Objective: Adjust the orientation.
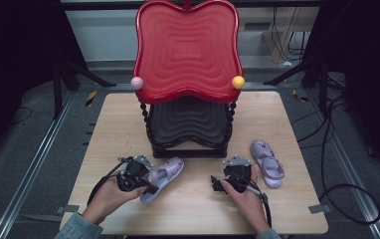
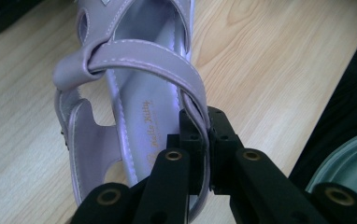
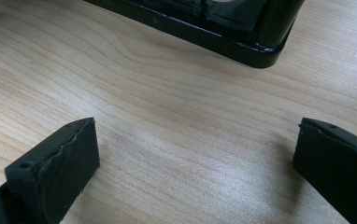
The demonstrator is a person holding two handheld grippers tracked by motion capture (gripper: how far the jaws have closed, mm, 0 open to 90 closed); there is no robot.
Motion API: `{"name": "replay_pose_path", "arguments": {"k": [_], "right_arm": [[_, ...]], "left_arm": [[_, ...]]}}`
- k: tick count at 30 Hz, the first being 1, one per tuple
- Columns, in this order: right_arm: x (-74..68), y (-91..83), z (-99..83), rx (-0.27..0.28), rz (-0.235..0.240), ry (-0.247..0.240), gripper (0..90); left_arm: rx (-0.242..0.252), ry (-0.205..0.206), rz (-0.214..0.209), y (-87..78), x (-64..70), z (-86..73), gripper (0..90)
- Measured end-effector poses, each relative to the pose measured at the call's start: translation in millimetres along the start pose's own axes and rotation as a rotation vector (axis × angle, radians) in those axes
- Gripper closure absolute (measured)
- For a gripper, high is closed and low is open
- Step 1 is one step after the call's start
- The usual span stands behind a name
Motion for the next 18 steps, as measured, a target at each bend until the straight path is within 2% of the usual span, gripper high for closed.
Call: {"name": "replay_pose_path", "arguments": {"k": [4, 18], "right_arm": [[0.1, 0.0, 0.0, 0.0, 0.0, -0.001, 0.7], [0.1, 0.0, 0.0, 0.0, 0.0, -0.001, 0.7]], "left_arm": [[0.055, 0.001, -0.027, -5.0, 7.0, 7.0, 86.5], [0.183, 0.007, -0.077, -24.3, 28.6, 25.6, 86.4]]}}
Point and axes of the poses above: each handheld gripper's, and its own axes: y roughly forward along the jaws, z roughly out of its top, x roughly to its right, the point moved 7 cm from there along y, roughly forward along the jaws, and after that the axes turned 5 degrees about -x, right-handed, at the moved point
